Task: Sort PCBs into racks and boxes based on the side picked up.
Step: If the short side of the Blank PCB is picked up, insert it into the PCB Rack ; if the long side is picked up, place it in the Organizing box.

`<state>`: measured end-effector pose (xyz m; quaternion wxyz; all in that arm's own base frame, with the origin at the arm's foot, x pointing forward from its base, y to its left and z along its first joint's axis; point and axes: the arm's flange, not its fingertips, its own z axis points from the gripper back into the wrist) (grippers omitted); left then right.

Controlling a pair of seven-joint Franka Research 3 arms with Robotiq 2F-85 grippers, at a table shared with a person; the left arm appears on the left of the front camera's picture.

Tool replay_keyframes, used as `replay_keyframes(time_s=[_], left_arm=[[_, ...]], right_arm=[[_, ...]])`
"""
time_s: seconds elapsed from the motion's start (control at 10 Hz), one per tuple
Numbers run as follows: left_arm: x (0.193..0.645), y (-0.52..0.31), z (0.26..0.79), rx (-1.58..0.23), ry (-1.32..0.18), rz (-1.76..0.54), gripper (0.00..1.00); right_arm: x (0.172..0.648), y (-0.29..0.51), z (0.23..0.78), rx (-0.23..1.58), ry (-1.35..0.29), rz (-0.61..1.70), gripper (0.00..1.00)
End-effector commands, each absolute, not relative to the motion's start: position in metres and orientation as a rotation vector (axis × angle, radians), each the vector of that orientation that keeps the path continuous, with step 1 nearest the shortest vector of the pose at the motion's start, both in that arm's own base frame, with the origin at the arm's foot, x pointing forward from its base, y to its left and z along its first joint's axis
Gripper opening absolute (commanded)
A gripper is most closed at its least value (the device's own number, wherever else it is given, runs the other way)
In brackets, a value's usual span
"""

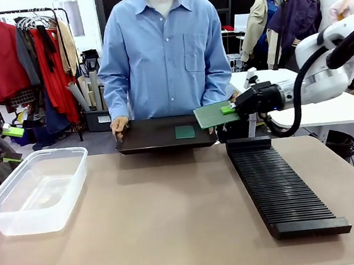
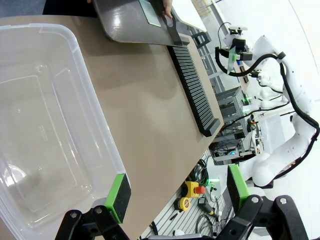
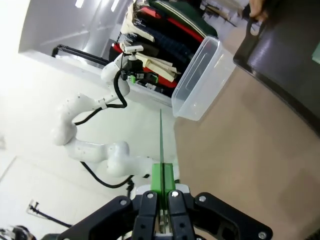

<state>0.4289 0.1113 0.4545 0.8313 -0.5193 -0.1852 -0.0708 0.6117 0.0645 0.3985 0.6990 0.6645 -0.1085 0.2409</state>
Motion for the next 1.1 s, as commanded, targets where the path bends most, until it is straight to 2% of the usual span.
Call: replay_keyframes(time_s=[0.0,0.5,0.8,1.0], left_arm=[[0.428,0.111,0.457,-1.099,-0.389,-0.139,1.00],[0.428,0.111,0.457,-1.099,-0.389,-0.139,1.00],[0.428,0.111,0.457,-1.099,-0.389,-0.139,1.00],[0.428,0.111,0.457,-1.099,-0.389,-0.139,1.00]], right_arm=[[0.596,0.039,0.388,1.482,-0.369,0.593,0.00],[0.595,-0.037,0.360,1.412,-0.604,0.748,0.00],[0.609,-0.062,0.347,1.322,-0.704,0.832,0.00],[0.618,-0.078,0.338,1.346,-0.743,0.880,0.00]])
